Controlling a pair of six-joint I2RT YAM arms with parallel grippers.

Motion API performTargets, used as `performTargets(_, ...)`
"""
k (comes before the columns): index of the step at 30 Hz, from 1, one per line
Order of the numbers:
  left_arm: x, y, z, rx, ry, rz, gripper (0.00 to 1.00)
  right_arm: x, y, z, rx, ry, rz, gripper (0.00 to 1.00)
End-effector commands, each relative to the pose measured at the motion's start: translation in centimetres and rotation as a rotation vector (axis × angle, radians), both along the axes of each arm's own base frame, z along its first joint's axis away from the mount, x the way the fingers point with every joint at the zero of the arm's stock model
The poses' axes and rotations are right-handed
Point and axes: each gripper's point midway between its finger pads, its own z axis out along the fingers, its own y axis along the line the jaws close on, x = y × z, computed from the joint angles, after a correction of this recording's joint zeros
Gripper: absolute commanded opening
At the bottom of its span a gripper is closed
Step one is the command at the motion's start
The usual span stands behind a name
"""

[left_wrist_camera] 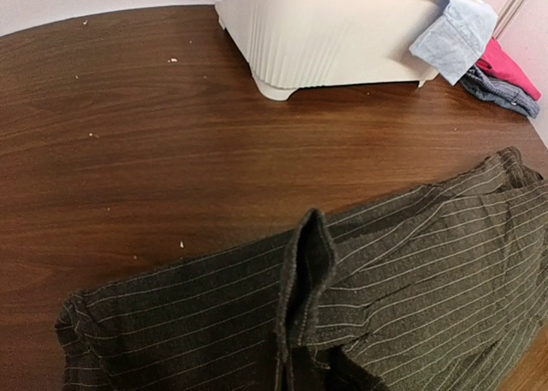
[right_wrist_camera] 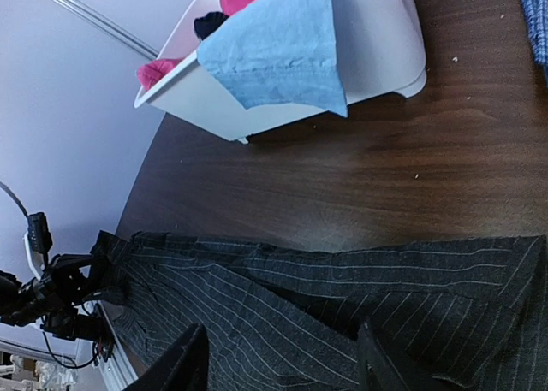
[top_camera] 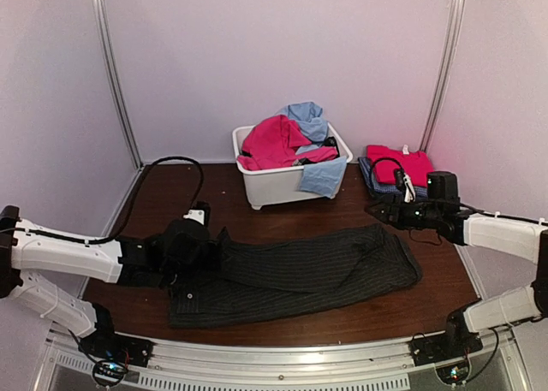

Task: Fold and stack the mixed laundry pile
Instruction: Adjust the 1/3-folded shirt at the center of the board, then move the rectangle-folded shirt to the center of the board.

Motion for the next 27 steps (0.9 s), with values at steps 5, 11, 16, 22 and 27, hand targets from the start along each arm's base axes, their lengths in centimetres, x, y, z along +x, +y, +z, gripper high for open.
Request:
performTargets(5,-0.7,2.7,-3.2,0.047,0.101,0.137,0.00,-1.2,5.6,-3.2,-0.065,0.049,0.174,0.48)
performTargets(11,-1.9,4.3,-5.4,0.112,0.192,0.171,0.17,-1.8,7.0,-7.8,-0.166,0.150,0.205,0.40)
performTargets(16,-1.0,6.2,-3.2,0.256,0.172,0.176,0.56,-1.2,5.1,-13.0,-0.319,0.248,0.135,0.38)
performTargets(22,2.5,3.2,1.0,0.273,0.090,0.009,0.63,-1.3,3.4,-17.4,-0.342,0.379,0.052,0.42)
performTargets(27,2.8,-0.1,-2.8,0.349,0.193,-0.121,0.62,0.5,1.8,-17.7,-0.316,0.392,-0.015,0.43)
